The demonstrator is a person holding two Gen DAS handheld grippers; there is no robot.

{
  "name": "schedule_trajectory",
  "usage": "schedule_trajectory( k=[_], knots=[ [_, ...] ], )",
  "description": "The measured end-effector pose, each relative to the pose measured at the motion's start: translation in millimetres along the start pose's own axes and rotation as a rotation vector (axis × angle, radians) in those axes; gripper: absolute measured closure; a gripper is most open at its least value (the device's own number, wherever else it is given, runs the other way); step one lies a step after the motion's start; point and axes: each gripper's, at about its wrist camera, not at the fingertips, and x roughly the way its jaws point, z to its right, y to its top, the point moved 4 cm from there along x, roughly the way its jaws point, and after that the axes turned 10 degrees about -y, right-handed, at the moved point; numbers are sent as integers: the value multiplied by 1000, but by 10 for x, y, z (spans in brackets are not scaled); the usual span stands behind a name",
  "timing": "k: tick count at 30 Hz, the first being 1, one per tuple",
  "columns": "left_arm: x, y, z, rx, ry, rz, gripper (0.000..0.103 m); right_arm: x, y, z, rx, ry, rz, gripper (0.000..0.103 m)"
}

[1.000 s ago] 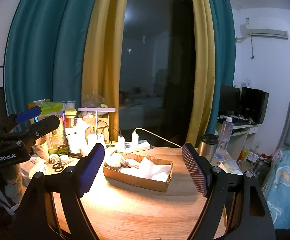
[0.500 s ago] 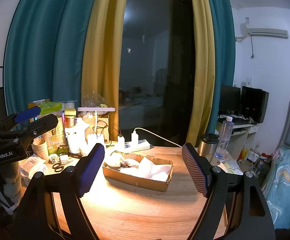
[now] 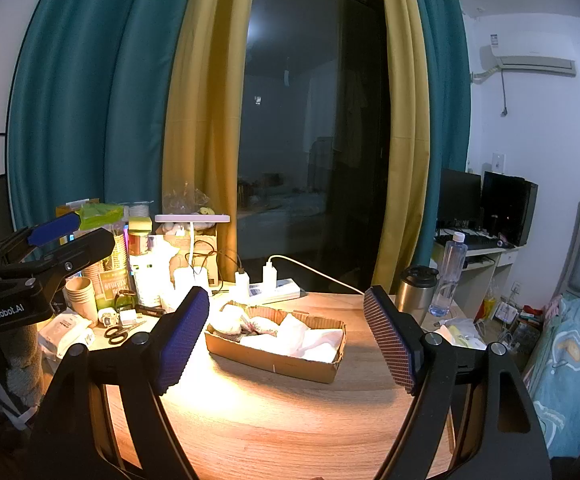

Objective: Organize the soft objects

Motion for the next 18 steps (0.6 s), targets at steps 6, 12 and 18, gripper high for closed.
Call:
schedule_trajectory(
  k=[6,12,18],
  knots=[
    [3,3,-4,5,-1,-2,10,-1,1,1,0,0,0,21],
    [4,2,-5,6,-3,-4,10,1,4,5,0,0,-1,21],
    [7,2,-7,7,-4,-5,10,1,5,1,0,1,-1,21]
  ],
)
